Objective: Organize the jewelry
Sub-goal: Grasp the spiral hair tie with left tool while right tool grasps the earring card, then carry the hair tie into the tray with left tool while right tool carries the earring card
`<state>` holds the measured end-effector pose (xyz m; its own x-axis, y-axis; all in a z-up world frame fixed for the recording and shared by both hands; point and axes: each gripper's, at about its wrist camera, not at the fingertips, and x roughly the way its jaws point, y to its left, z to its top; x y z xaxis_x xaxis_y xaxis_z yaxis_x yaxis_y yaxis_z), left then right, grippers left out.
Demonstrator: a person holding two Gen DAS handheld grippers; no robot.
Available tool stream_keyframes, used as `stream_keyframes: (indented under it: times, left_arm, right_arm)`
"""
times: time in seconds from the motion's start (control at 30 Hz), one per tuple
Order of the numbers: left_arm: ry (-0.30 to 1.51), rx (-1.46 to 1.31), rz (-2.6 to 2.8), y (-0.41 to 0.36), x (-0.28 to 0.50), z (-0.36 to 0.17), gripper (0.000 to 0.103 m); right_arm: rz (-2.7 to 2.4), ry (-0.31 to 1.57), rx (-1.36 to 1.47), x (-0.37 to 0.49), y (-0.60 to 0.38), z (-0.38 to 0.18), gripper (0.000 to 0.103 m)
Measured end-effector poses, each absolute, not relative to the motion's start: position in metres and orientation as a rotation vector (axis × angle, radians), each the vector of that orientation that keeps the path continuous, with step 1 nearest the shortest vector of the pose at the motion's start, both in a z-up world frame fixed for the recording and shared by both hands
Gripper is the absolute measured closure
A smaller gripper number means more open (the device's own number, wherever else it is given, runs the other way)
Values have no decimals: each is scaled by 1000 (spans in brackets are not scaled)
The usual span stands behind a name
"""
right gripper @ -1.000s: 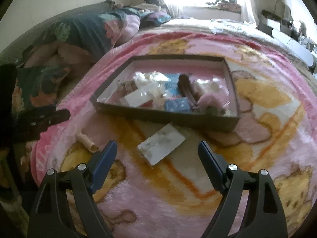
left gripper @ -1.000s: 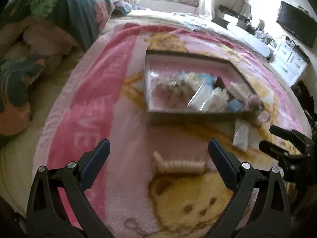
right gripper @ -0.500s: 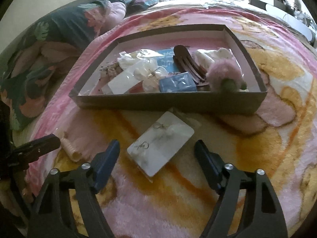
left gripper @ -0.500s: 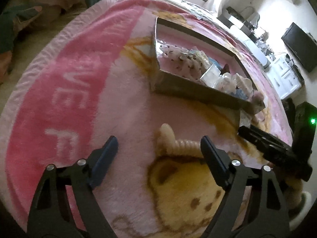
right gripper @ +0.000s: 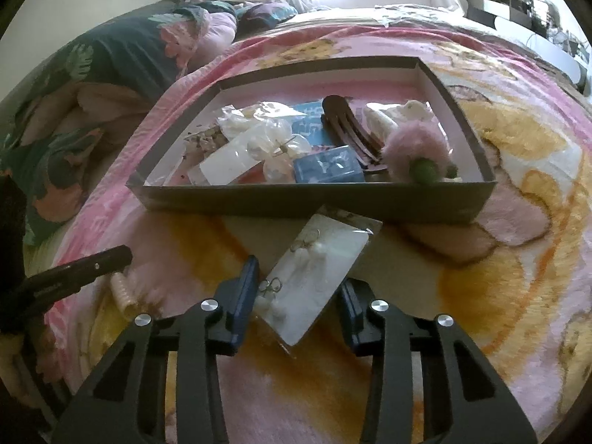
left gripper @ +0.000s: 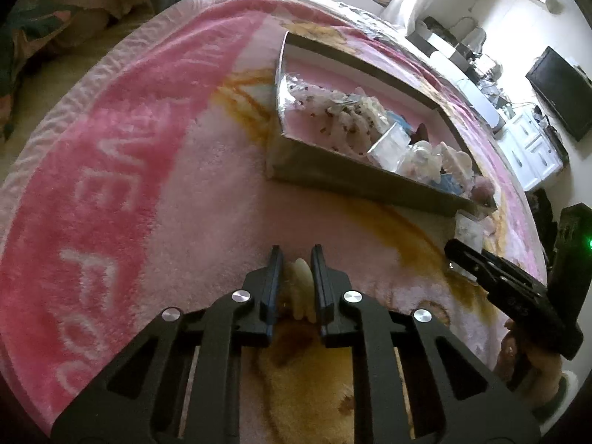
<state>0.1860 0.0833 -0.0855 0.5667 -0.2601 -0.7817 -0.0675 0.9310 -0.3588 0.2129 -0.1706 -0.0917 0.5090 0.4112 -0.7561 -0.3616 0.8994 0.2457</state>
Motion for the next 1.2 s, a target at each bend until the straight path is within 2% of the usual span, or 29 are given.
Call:
stream_keyframes:
  times: [0.23,0.73,1.2]
  left_arm:
    - [902,-291,-170,59,182,-57,95]
    - [787,-159,-259,3,209,7,95]
    - [762,-104,-251,-12,250,27,95]
  right_arm:
    - [467,890,72,199,-194,-76,69]
    - [426,791,97,182,-255,-34,69]
    - [412,738,99,214,-262,-10,69]
